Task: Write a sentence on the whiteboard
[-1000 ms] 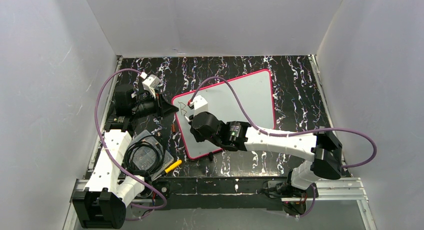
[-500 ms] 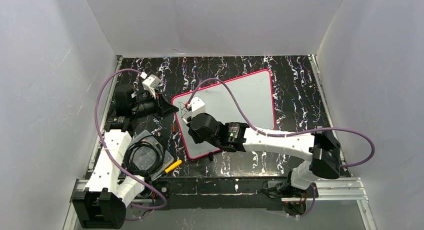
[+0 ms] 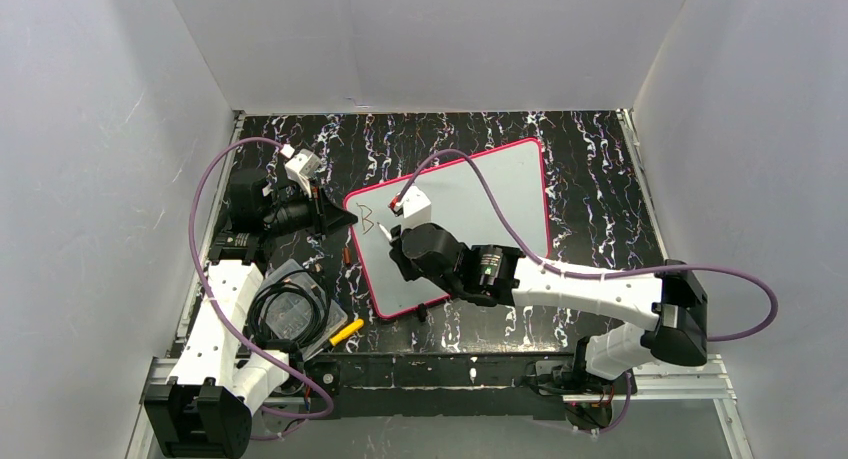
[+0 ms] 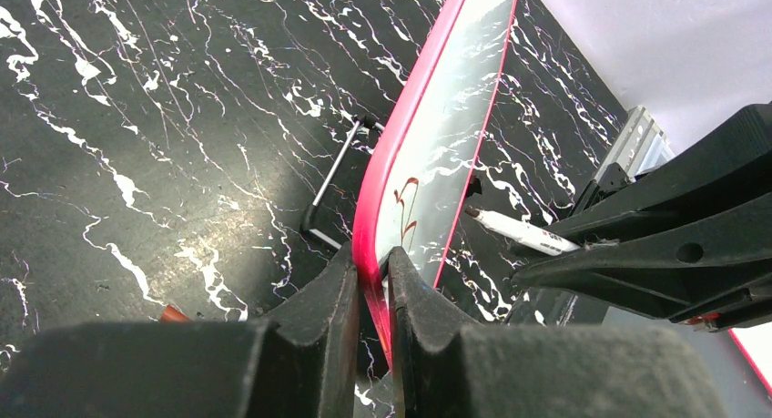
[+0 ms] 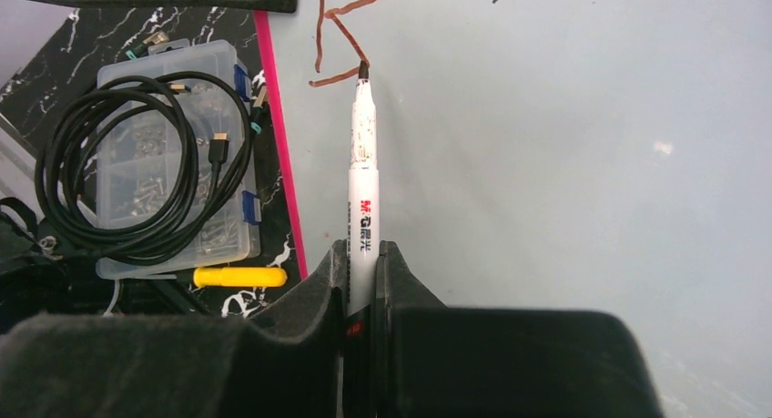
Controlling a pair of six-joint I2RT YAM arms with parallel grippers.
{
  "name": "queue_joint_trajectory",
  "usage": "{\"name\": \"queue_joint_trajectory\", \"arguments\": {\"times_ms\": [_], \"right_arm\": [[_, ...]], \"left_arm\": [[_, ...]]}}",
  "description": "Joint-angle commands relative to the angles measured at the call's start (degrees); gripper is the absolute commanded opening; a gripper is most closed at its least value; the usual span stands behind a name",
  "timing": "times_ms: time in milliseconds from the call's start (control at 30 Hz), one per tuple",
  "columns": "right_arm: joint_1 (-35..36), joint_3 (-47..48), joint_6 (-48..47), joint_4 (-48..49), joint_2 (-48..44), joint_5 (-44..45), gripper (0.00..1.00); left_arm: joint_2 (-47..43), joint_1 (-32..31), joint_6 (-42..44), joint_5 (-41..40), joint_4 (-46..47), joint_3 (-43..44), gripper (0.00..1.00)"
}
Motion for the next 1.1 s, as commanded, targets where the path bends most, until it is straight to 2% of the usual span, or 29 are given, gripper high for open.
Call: {"name": "queue_joint_trajectory", "arguments": {"times_ms": [0,667,1067], "right_arm": [[-0.43,0.92,-1.47,1.00,0.09,2.06,0.01],[-0.95,5.16,-2.93,1.59,3.75,2.94,0.01],[-1.62,6.89,-1.58,-1.18,6.16,3.27,0.01]], "left_arm": [[-1.06,-0.66,3.35,-0.22,-1.91,-0.43,0.00],[-1.08,-0.75,3.48,0.12,-2.00,-0.43,0.00],[-1.36,-0.81,3.57,-0.09,-2.09,-0.43,0.00]]}}
